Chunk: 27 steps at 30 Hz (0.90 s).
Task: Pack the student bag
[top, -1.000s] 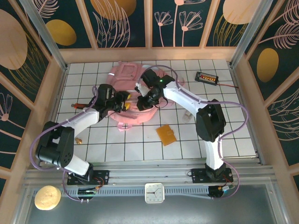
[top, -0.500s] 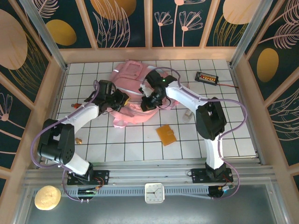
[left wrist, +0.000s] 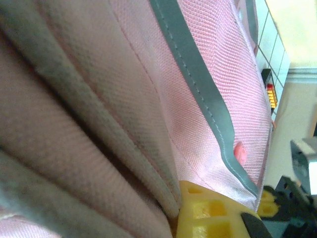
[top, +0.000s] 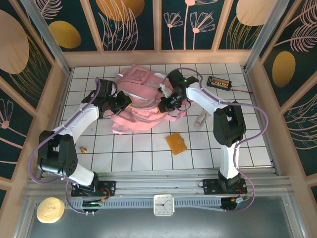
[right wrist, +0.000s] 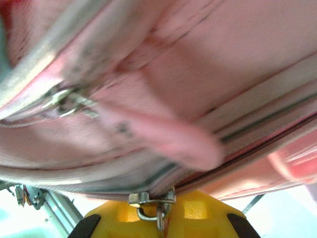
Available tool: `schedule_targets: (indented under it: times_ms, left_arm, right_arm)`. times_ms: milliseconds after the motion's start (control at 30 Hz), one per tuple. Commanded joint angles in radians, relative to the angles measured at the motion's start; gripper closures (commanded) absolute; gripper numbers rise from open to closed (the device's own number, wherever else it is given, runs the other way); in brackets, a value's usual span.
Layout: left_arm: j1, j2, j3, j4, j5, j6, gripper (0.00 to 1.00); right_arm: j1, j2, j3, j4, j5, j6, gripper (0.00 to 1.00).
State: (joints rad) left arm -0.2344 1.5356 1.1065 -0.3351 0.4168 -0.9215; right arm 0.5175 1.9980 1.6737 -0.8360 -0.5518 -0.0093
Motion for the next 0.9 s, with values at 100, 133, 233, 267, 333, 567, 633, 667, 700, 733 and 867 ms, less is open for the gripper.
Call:
schedule_targets:
  times_ms: [100,133,233,267,333,567,633,667,700,733,867]
  left_arm:
    - [0.067,0.001,0.033,-0.119,-0.139,0.244,1.00]
    - [0.067,0.001,0.040,-0.130,-0.132,0.259,1.00]
    - [0.067,0.011,0.058,-0.137,-0.092,0.296,1.00]
    - [0.067,0.012,0.060,-0.127,-0.074,0.303,1.00]
    - [0.067,0.020,0.068,-0.131,-0.057,0.311,1.00]
    - [0.067,0.028,0.052,-0.083,-0.004,0.280,1.00]
    - [0.067,0.029,0.051,-0.079,0.000,0.275,1.00]
    - [0.067,0.029,0.052,-0.080,-0.001,0.275,1.00]
    - [0.067,0.030,0.052,-0.079,0.000,0.273,1.00]
    - [0.067,0.029,0.051,-0.073,0.004,0.270,1.00]
    - [0.067,0.028,0.014,0.000,0.051,0.209,1.00]
  right_arm:
    - [-0.205,0.004,-0.002,0.015,0.149,-0.048,1.00]
    - [-0.218,0.011,0.004,0.037,0.152,-0.067,1.00]
    - [-0.242,0.042,0.045,0.066,0.132,-0.111,1.00]
    - [-0.246,0.047,0.046,0.098,0.111,-0.119,1.00]
    - [-0.244,0.061,0.052,0.144,0.119,-0.135,1.00]
    - [-0.244,0.128,0.135,0.113,0.134,-0.144,1.00]
    - [-0.252,0.124,0.121,0.115,0.157,-0.136,1.00]
    - [-0.260,0.122,0.114,0.113,0.185,-0.128,1.00]
    - [-0.275,0.122,0.116,0.107,0.183,-0.125,1.00]
    - [-0.287,0.122,0.118,0.106,0.181,-0.116,1.00]
    - [-0.305,0.088,0.109,0.118,0.141,-0.073,0.73]
